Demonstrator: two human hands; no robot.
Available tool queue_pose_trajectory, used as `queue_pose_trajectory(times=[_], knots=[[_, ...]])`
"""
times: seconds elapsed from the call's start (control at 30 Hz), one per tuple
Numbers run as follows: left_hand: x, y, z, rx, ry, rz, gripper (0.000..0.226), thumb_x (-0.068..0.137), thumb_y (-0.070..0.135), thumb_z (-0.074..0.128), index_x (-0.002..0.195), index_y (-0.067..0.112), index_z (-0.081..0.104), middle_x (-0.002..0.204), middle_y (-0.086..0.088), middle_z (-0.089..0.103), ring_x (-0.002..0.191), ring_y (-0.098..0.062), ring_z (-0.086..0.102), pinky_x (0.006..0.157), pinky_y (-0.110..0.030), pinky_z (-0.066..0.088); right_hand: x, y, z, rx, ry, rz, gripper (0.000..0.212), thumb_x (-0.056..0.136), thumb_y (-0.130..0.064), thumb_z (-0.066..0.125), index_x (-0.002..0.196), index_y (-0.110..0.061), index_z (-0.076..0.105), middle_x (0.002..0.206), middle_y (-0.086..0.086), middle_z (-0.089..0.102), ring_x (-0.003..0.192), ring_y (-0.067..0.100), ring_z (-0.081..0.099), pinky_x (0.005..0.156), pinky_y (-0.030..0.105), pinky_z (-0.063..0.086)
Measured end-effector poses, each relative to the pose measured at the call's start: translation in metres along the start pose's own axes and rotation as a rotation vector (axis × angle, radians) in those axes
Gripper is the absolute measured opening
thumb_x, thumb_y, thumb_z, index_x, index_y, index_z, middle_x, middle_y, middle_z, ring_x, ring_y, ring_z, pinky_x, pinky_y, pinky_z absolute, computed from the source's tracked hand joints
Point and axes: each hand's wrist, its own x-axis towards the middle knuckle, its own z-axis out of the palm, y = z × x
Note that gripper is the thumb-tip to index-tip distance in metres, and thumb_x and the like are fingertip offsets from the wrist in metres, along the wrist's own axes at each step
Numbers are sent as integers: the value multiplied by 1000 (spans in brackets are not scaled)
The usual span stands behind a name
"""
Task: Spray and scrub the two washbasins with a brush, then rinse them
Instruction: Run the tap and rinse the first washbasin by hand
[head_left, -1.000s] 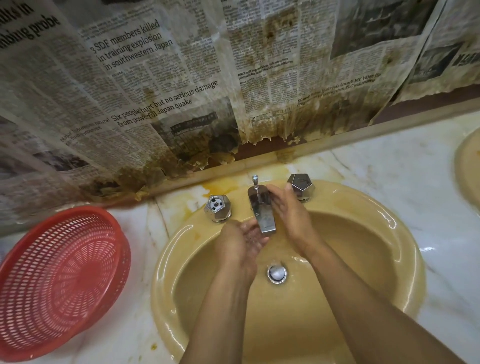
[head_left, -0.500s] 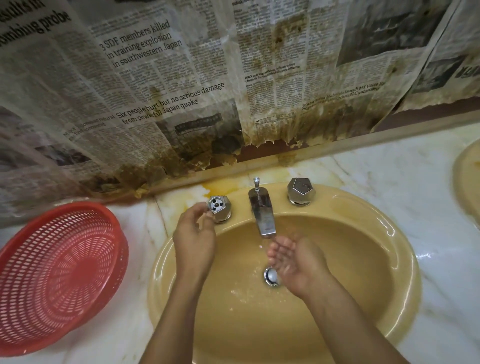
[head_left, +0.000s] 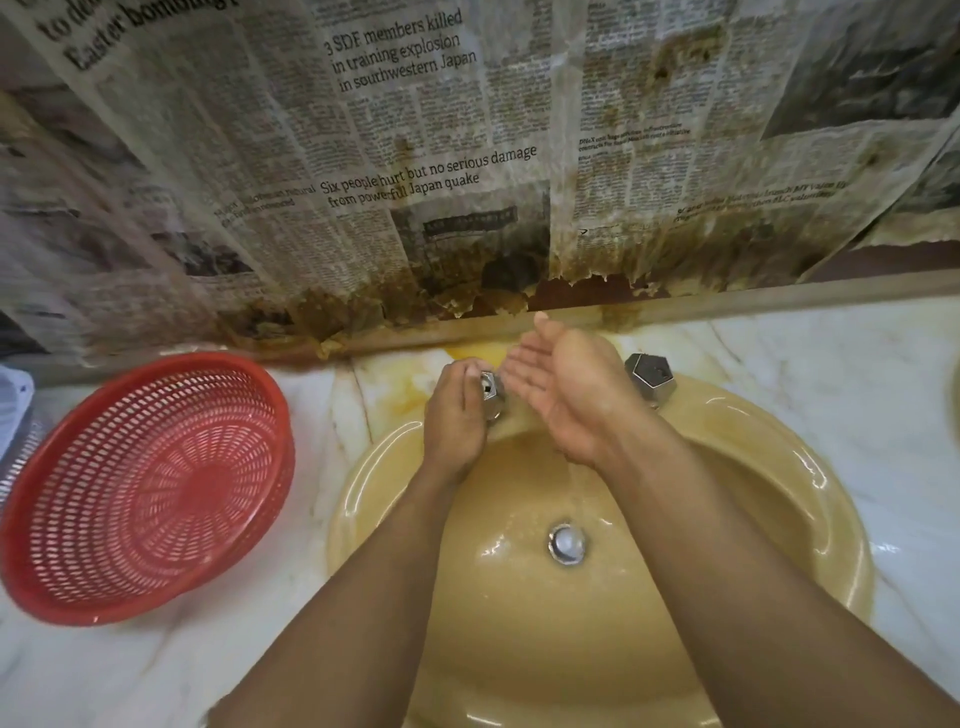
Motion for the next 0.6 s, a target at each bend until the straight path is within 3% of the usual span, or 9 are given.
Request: queue_pose_trajectory(times=[0.07,0.13,0.17,0.27,0.4,0.5,0.6], knots=[[4,2,-8,-56,-108,-75,25,108,38,41,117,32,63,124,1,64,115,-21,61,96,-31,52,-6,5,-12,100,98,-113,31,106,-19,49,123,4,59,125,22,66,113,28,68,103,39,53],[7,5,-17,-92,-192,-136,24,108,20,47,124,28,64,134,3,60,123,-17,57,87,-7,45,-12,16,-31,260,283,-209,23,102,-12,52,113,2,66,110,21,73,98,28,75,89,35,59],[9,4,-20,-94,-210,-142,26,107,15,48,126,25,64,135,5,59,123,-14,56,83,-2,42,-13,23,-43,321,387,-217,25,100,-10,52,114,4,67,106,21,74,92,28,76,81,32,60],[12,4,-23,-166,-224,-141,22,106,16,53,124,17,67,129,5,62,111,-11,58,77,-3,44,-13,52,-70,372,551,-37,31,101,-12,43,118,2,65,111,18,71,87,23,72,74,27,55],[13,9,-10,-179,-108,-147,23,106,27,57,111,7,66,108,-1,66,85,-7,60,66,-5,45,-1,86,-76,532,437,339,26,105,-15,40,117,1,57,114,23,67,94,32,68,88,43,52],[17,6,-12,-164,-169,-162,21,106,28,56,113,10,65,107,3,64,85,-4,59,71,-11,44,4,92,-75,570,388,402,32,107,-20,39,116,2,61,94,21,73,87,31,72,75,41,54],[21,3,-27,-272,-321,-236,20,105,14,56,123,12,64,116,3,63,94,-11,61,70,-12,49,-1,87,-80,583,405,344,26,103,-15,39,103,-3,62,84,13,65,74,24,63,66,34,49]])
